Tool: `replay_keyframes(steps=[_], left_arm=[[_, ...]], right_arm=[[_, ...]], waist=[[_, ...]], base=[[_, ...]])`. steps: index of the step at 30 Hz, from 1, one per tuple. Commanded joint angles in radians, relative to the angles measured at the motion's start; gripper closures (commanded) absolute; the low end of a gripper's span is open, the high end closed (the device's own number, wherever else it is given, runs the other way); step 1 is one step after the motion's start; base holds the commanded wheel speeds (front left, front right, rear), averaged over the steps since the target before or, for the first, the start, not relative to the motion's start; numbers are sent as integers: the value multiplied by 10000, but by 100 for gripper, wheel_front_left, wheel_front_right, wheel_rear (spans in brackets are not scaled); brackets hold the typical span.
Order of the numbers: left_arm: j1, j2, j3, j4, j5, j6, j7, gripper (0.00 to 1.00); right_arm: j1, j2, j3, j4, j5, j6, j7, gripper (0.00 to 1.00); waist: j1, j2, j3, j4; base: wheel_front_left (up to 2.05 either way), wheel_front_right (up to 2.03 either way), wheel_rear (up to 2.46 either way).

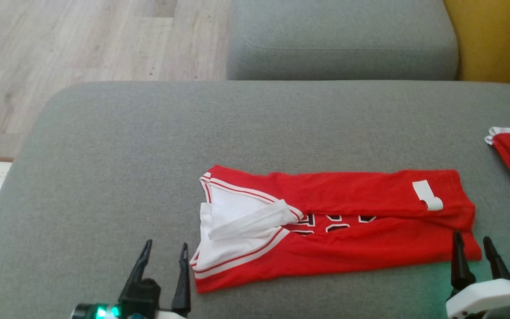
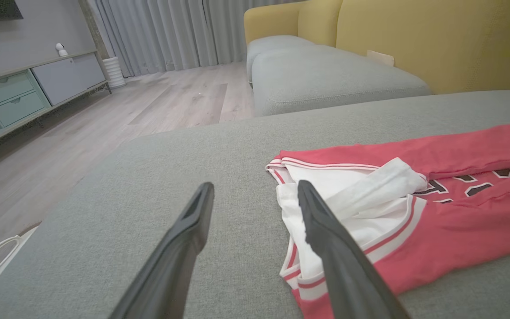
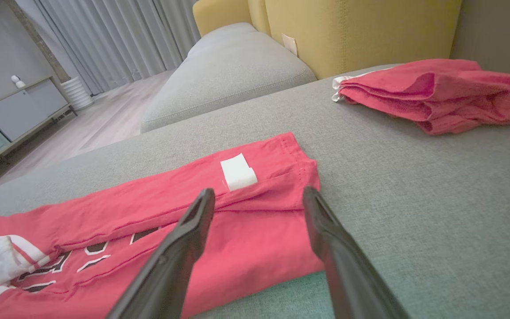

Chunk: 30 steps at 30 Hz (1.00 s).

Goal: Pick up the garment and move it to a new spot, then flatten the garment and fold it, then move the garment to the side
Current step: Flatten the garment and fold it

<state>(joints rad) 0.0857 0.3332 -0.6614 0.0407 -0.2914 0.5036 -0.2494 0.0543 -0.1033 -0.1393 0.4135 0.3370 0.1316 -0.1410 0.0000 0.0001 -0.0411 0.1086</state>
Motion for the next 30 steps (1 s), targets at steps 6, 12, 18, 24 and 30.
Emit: replay_keyframes(steps=[6, 12, 18, 24, 30], left_arm=[[-102, -511, 604, -170, 841, -457, -123, 0], [-16, -870, 687, -114, 1268, -842, -123, 0], [-23, -1109, 773, -75, 1510, -1156, -123, 0], [-118, -1347, 833, 4, 1771, -1455, -124, 0], [-255, -1570, 948, 78, 1958, -1645, -124, 0]], right_arm=[[-338, -232, -240, 275, -387, -9, 318, 0], [-1090, -195, -1576, 962, -1226, -9, 1125, 0], [-1969, -372, -2242, 1564, -1747, -9, 1952, 0], [-2626, -781, -2850, 2272, -2374, -9, 2729, 0], [-2965, -729, -3112, 2902, -2646, -9, 3333, 0]], waist=[[0, -1, -143, 317], [0, -1, -95, 603], [0, -1, 112, 840], [0, -1, 468, 1157], [0, -1, 746, 1330]], base=[[0, 0, 0], [0, 0, 0], [0, 0, 0], [0, 0, 0], [0, 0, 0]])
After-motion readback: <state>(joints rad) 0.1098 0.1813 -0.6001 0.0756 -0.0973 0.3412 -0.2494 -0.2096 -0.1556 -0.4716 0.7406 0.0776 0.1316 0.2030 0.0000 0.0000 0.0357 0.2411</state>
